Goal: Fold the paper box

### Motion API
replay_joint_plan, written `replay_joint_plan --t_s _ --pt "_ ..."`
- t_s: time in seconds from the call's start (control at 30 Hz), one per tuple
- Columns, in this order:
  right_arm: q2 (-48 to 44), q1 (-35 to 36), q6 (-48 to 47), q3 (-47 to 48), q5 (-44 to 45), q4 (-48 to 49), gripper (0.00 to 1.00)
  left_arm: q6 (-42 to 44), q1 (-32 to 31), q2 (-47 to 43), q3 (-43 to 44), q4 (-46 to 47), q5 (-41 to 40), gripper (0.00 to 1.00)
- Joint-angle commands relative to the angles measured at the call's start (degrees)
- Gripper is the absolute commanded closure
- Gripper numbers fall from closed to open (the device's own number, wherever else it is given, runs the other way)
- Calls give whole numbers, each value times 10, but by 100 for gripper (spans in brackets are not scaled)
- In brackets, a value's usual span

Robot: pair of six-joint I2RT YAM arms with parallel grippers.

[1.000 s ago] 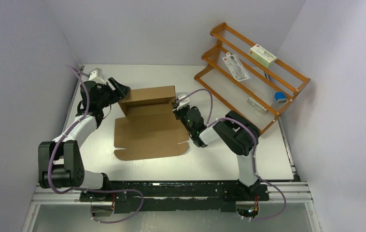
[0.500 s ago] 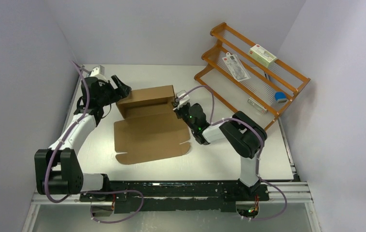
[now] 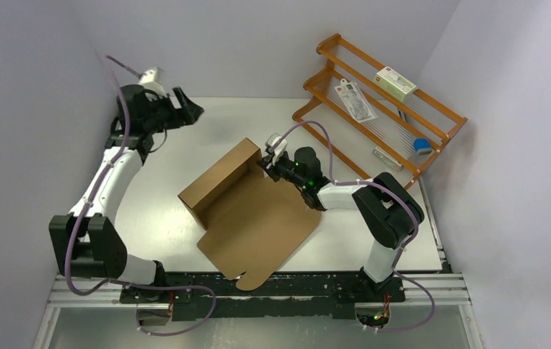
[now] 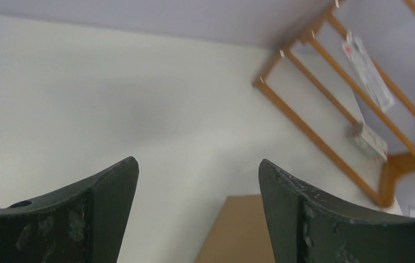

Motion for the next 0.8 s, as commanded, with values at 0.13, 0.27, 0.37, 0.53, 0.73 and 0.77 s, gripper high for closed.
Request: replay_joint_plan --t_s 0.13,0.27,0.37,0.53,0.73,0.77 --pt "6 -2 22 -12 -4 9 97 -9 -73 64 -61 23 112 15" --pt "16 -2 32 -30 11 47 93 -24 -102 90 -66 50 145 16" --pt "28 -1 36 -32 14 62 90 -34 -114 108 -71 81 164 16" --pt "45 0 45 -34 11 95 81 -51 -123 124 -81 114 192 17" --pt "74 3 54 -21 15 130 74 -54 -138 150 -83 125 213 18" --pt "78 5 55 -19 16 134 74 -55 -139 152 -83 126 214 19"
